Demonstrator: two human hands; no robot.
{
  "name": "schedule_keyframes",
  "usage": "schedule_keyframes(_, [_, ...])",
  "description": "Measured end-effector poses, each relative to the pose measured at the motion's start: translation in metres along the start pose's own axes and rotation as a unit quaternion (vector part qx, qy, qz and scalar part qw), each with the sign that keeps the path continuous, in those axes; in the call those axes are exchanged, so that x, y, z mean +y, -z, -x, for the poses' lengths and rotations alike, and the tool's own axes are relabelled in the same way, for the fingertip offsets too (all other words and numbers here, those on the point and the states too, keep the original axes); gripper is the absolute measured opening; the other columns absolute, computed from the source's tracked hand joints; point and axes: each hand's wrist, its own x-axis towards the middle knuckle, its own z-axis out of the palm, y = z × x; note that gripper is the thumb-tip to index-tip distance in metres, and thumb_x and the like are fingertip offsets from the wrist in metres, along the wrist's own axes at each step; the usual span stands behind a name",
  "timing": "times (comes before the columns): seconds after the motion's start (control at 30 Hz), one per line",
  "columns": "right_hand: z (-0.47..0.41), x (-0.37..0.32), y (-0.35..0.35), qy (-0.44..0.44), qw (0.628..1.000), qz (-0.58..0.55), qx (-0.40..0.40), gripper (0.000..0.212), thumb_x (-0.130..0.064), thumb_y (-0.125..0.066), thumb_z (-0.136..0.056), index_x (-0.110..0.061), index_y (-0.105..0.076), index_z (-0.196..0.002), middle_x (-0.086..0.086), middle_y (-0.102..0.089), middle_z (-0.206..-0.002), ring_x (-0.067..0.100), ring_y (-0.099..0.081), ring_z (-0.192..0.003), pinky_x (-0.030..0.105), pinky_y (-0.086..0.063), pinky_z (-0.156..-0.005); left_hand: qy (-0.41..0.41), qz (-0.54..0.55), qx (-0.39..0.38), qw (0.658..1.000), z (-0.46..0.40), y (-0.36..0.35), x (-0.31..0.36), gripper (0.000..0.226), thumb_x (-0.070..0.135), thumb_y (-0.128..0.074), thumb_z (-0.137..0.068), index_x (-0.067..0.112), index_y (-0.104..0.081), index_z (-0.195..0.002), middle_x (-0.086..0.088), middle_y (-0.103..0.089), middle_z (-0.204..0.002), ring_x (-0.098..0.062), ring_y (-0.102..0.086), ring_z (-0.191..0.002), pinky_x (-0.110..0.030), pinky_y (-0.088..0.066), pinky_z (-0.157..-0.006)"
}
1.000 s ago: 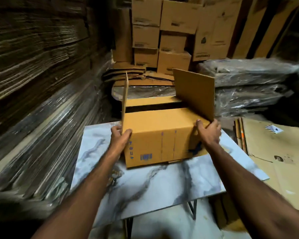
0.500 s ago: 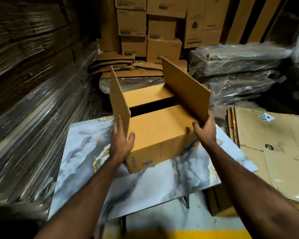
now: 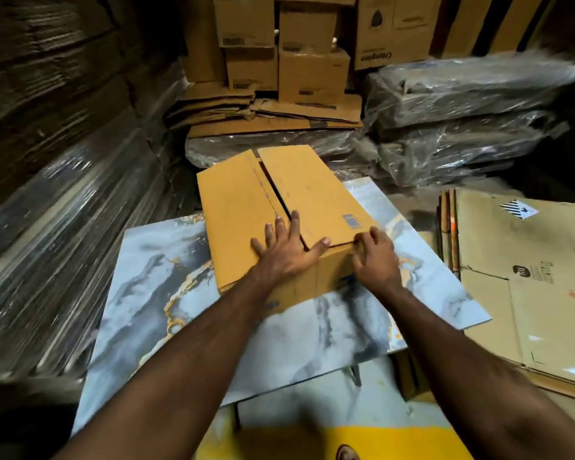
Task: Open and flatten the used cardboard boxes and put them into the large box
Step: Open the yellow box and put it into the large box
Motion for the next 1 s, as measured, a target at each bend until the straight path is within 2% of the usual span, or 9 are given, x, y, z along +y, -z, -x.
schedule_keyframes(0.13, [0.002, 0.011, 0.001, 0.042, 0.996, 0.077, -0.037, 0.04, -0.018, -0.06, -0.083, -0.016, -0.057, -0.122, 0.013, -0.038, -0.143, 0.034, -0.033, -0.133, 0.052, -0.045, -0.092, 0.012, -0.021, -0.001, 1.0, -0.02, -0.006, 0.025, 0.09, 0.09, -0.017, -0.078, 0.05, 0.03, -0.143, -0.01, 0.023, -0.163, -0.041, 0.008, -0.15, -0.073, 0.002, -0.109])
schedule_keyframes(0.23, [-0.003, 0.02, 0.003, 0.022, 0.998, -0.055, -0.011, 0.045, -0.019, -0.052, -0.08, -0.014, -0.061, -0.124, 0.018, -0.04, -0.141, 0.037, -0.036, -0.131, 0.049, -0.04, -0.103, -0.011, -0.151, -0.053, 0.987, -0.025, -0.021, 0.028, 0.089, 0.085, -0.029, -0.082, 0.05, 0.017, -0.149, -0.009, 0.027, -0.161, -0.048, 0.013, -0.147, -0.077, -0.002, -0.106])
schedule_keyframes(0.3, [0.0, 0.029, -0.002, -0.086, 0.978, -0.187, 0.045, 0.053, -0.018, -0.048, -0.081, -0.011, -0.054, -0.133, 0.02, -0.041, -0.139, 0.036, -0.037, -0.131, 0.042, -0.034, -0.11, -0.018, -0.19, -0.06, 0.98, -0.027, -0.03, 0.026, 0.097, 0.082, -0.042, -0.08, 0.048, 0.015, -0.151, -0.012, 0.027, -0.161, -0.051, 0.017, -0.145, -0.079, 0.0, -0.104])
schedule_keyframes(0.37, [0.004, 0.041, -0.009, -0.259, 0.919, -0.294, 0.043, 0.055, -0.017, -0.049, -0.092, -0.009, -0.04, -0.145, 0.019, -0.04, -0.145, 0.034, -0.038, -0.134, 0.041, -0.033, -0.111, -0.022, -0.196, -0.042, 0.979, -0.028, -0.035, 0.022, 0.102, 0.077, -0.051, -0.08, 0.047, 0.016, -0.151, -0.012, 0.025, -0.161, -0.05, 0.017, -0.145, -0.079, -0.001, -0.104])
schedule_keyframes(0.43, [0.008, 0.055, -0.019, -0.375, 0.848, -0.371, -0.039, 0.051, -0.027, -0.042, -0.102, -0.007, -0.036, -0.148, 0.018, -0.041, -0.15, 0.034, -0.042, -0.136, 0.042, -0.035, -0.11, -0.022, -0.198, -0.016, 0.98, -0.029, -0.04, 0.019, 0.1, 0.071, -0.054, -0.084, 0.047, 0.015, -0.151, -0.011, 0.022, -0.163, -0.049, 0.014, -0.146, -0.079, -0.003, -0.105])
schedule_keyframes(0.53, [0.012, 0.067, -0.032, -0.441, 0.756, -0.477, -0.081, 0.064, -0.054, -0.023, -0.104, -0.011, -0.037, -0.15, 0.01, -0.042, -0.152, 0.032, -0.041, -0.139, 0.045, -0.033, -0.115, -0.03, -0.206, 0.023, 0.978, -0.028, -0.049, 0.014, 0.093, 0.071, -0.05, -0.087, 0.045, 0.011, -0.153, -0.009, 0.015, -0.164, -0.047, 0.009, -0.148, -0.077, -0.005, -0.106])
schedule_keyframes(0.63, [0.005, 0.066, -0.041, -0.461, 0.716, -0.52, -0.071, 0.076, -0.064, -0.008, -0.101, -0.013, -0.037, -0.151, 0.009, -0.034, -0.158, 0.03, -0.032, -0.145, 0.045, -0.023, -0.119, -0.03, -0.231, 0.061, 0.97, -0.026, -0.054, 0.008, 0.087, 0.072, -0.041, -0.09, 0.041, 0.007, -0.155, -0.009, 0.006, -0.166, -0.045, 0.0, -0.149, -0.075, -0.012, -0.107])
schedule_keyframes(0.83, [-0.007, 0.058, -0.041, -0.454, 0.715, -0.521, -0.102, 0.081, -0.069, -0.001, -0.096, -0.021, -0.032, -0.154, 0.007, -0.031, -0.16, 0.025, -0.038, -0.138, 0.041, -0.035, -0.11, -0.034, -0.263, 0.092, 0.96, -0.017, -0.059, -0.003, 0.082, 0.069, -0.036, -0.093, 0.037, 0.006, -0.156, -0.01, 0.0, -0.166, -0.044, -0.007, -0.149, -0.071, -0.017, -0.111])
schedule_keyframes(1.0, [-0.017, 0.051, -0.043, -0.47, 0.689, -0.532, -0.146, 0.09, -0.075, -0.003, -0.093, -0.014, -0.017, -0.158, 0.014, -0.031, -0.159, 0.03, -0.026, -0.148, 0.044, -0.018, -0.122, -0.032, -0.275, 0.095, 0.956, -0.008, -0.056, -0.017, 0.081, 0.068, -0.034, -0.094, 0.037, 0.006, -0.156, -0.009, 0.001, -0.166, -0.042, -0.007, -0.15, -0.068, -0.016, -0.113])
